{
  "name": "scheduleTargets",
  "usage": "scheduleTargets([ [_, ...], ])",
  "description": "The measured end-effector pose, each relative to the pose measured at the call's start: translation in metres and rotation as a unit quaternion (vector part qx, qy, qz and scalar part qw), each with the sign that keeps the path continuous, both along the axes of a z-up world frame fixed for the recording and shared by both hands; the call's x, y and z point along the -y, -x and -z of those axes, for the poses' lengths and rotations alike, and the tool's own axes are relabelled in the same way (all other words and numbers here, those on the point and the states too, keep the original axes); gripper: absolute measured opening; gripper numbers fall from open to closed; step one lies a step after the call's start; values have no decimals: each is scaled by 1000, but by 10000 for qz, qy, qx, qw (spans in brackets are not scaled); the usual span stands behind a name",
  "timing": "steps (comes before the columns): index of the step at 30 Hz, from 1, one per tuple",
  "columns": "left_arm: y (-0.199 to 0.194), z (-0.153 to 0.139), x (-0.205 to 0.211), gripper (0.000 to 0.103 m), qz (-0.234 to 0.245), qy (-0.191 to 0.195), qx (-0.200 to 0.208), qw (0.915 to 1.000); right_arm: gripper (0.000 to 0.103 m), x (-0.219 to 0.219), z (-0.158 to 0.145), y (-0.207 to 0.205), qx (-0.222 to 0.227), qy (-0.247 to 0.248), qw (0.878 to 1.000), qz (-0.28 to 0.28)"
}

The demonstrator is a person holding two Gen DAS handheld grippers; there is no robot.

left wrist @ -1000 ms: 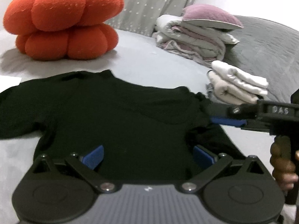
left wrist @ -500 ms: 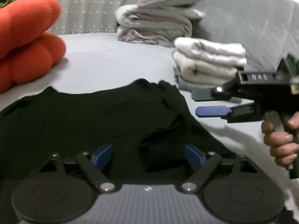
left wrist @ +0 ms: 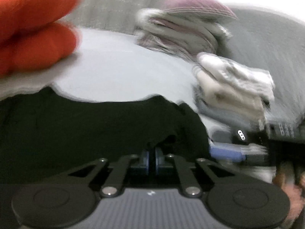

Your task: Fold clothes

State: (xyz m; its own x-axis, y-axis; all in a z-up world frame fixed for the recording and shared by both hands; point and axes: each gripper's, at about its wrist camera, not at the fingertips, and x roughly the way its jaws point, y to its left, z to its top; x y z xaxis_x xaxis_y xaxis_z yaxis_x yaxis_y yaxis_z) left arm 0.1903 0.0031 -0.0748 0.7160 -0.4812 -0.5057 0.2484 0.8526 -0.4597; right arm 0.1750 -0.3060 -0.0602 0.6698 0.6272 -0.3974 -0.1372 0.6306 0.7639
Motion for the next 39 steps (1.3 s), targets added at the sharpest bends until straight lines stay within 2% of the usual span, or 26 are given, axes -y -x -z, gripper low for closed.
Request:
scheduleTargets([
  [1, -1, 8, -13, 6, -136, 487, -113, 9987, 50, -1, -1, 1, 72, 58, 9999, 48],
  [3, -5, 19, -27, 6, -114, 1052, -322, 9939, 50, -3, -5, 3, 219, 198, 9995, 128],
  [4, -7, 20, -30, 6, -107, 1202, -340, 9921, 50, -4, -6, 4, 291, 260, 9991, 164],
  [6, -9, 22, -35, 15, -104, 1449, -333, 9888, 50, -7, -7, 5, 406, 352, 9983, 231],
  [9, -17, 25, -33, 16, -88, 1616, -457, 9858, 50, -15, -9, 5, 530, 570, 9967, 245],
  [12, -20, 23, -27, 17, -1, 1642, -408, 9856, 50, -24, -14, 8, 736, 824, 9936, 244],
  [13, -20, 23, -25, 14, -6, 1602, -382, 9863, 50, -27, -15, 9, 823, 900, 9922, 248],
  [14, -18, 21, -23, 2, -69, 1525, -287, 9879, 50, -30, -16, 9, 887, 921, 9915, 222],
  [16, -12, 14, -22, 2, -223, 1359, -61, 9905, 50, -36, -16, 10, 984, 966, 9903, 146],
  [18, -5, 7, -23, 2, -304, 1349, 210, 9902, 50, -43, -15, 10, 1049, 1014, 9893, 46],
  [21, 3, 1, -27, 2, -513, 1331, 398, 9890, 50, -56, -16, 12, 1219, 1346, 9834, -56],
  [25, 5, -1, -32, 2, -827, 1159, 425, 9889, 50, -65, -15, 10, 1279, 1564, 9794, -62],
  [28, -1, 7, -36, 2, -926, 1035, 135, 9902, 50, -67, -12, 7, 1227, 1546, 9803, -73],
  [31, -8, 14, -39, 8, -981, 1052, -160, 9895, 50, -73, -13, 9, 1273, 1734, 9766, -88],
  [32, -8, 14, -39, 16, -985, 1066, -142, 9893, 50, -75, -13, 9, 1288, 1797, 9752, -93],
  [35, -5, 10, -40, 32, -1023, 1030, 0, 9894, 50, -84, -16, 12, 1366, 1885, 9722, -271],
  [39, -2, 5, -43, 35, -1109, 948, 72, 9893, 50, -102, -19, 18, 1489, 2065, 9646, -686],
])
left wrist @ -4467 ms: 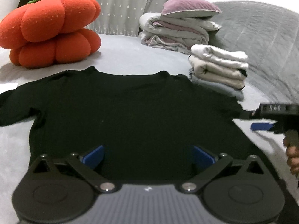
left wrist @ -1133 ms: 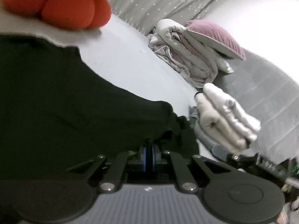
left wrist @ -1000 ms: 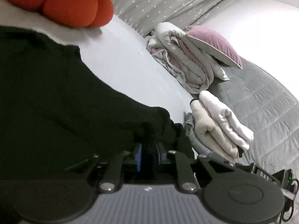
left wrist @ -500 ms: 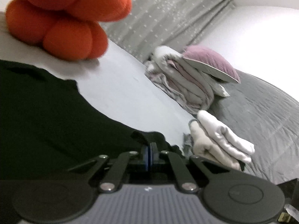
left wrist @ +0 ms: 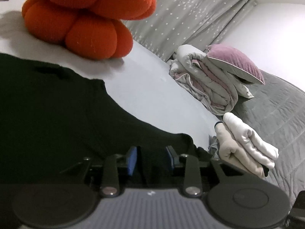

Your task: Fold clothes

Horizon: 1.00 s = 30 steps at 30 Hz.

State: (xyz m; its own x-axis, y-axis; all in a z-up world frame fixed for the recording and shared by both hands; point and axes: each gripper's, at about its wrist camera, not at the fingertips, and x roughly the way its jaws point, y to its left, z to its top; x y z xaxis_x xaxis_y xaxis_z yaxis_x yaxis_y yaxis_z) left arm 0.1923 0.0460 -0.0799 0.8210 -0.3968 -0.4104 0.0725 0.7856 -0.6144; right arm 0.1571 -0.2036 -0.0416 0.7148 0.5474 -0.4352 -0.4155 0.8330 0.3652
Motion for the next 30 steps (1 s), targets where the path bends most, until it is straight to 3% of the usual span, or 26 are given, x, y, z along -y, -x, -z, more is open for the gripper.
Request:
scheduleTargets([
  [4, 0, 0, -9, 39, -100, 41, -144, 9998, 50, -30, 17, -4, -285, 734, 9960, -426],
  [7, 1, -2, -12, 42, -157, -22, -182, 9997, 50, -41, 22, -3, -158, 1094, 9930, -424],
  [10, 3, -9, -14, 50, -312, -270, -199, 9990, 50, -42, 25, -6, -158, 1086, 9931, -421],
  [13, 8, -16, -18, 66, -696, -686, -194, 9950, 51, -40, 26, -10, -187, 996, 9939, -428],
  [18, 15, -23, -28, 79, -1539, -1264, -266, 9796, 54, -36, 26, -9, -208, 892, 9948, -454],
  [23, 36, -25, -42, 85, -2883, -1508, -397, 9448, 56, -34, 26, -6, -219, 823, 9952, -475],
  [25, 46, -24, -50, 86, -3425, -1285, -468, 9295, 57, -34, 26, -5, -223, 796, 9954, -484],
  [26, 52, -23, -54, 86, -3690, -1156, -504, 9208, 57, -33, 26, -5, -225, 783, 9955, -488],
  [30, 66, -27, -57, 86, -4585, -1243, -435, 8789, 58, -33, 26, -5, -230, 750, 9957, -497],
])
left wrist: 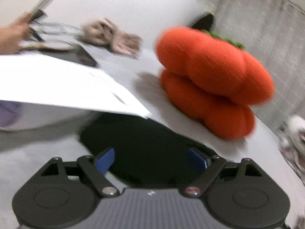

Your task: Fold clothes

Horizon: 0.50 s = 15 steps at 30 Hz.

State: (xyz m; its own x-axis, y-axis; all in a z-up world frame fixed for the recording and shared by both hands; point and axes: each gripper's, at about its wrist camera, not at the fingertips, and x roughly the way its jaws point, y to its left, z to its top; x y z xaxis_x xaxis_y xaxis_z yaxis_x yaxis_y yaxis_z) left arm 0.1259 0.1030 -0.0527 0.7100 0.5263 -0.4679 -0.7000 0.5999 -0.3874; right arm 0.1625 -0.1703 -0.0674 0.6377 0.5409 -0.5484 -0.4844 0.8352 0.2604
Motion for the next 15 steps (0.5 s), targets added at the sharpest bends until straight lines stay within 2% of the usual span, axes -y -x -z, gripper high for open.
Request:
scheduleTargets([
  [5, 7, 1, -11, 87, -760, 71, -7, 9971, 60, -1, 0, 0, 17, 12, 10000, -5],
  [7, 5, 4, -18, 87, -926, 286, -117, 9952, 60, -1, 0, 0, 18, 6, 10000, -3],
  [8, 4, 6, -22, 87, -951, 386, -116, 9947, 60, -1, 0, 0, 17, 1, 10000, -2],
  [11, 1, 8, -23, 87, -963, 358, -100, 9947, 61, -1, 1, 0, 11, -17, 10000, 0],
  [15, 1, 14, -29, 84, -983, 277, 150, 9947, 61, 0, 1, -1, 3, -34, 10000, 5],
])
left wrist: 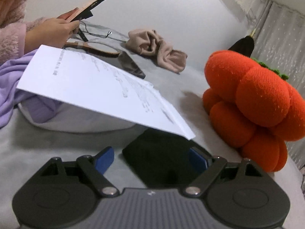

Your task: Fold clothes

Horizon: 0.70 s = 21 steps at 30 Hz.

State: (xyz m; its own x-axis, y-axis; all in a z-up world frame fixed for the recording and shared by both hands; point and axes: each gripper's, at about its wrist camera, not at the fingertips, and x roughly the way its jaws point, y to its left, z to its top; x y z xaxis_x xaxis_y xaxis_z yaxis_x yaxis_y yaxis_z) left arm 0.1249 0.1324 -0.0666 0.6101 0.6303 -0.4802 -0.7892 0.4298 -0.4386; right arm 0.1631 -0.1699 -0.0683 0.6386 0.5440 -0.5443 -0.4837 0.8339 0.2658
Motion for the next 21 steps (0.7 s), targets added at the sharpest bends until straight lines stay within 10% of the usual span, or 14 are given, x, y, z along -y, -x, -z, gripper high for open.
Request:
scheduleTargets([
  [11, -1, 13, -19, 7, 573, 596, 718, 9940, 61, 0, 1, -2, -5, -22, 10000, 8],
  [21, -6, 1, -12, 4, 1669, 463, 1475, 9738, 61, 2, 0, -3, -38, -98, 9999, 19],
])
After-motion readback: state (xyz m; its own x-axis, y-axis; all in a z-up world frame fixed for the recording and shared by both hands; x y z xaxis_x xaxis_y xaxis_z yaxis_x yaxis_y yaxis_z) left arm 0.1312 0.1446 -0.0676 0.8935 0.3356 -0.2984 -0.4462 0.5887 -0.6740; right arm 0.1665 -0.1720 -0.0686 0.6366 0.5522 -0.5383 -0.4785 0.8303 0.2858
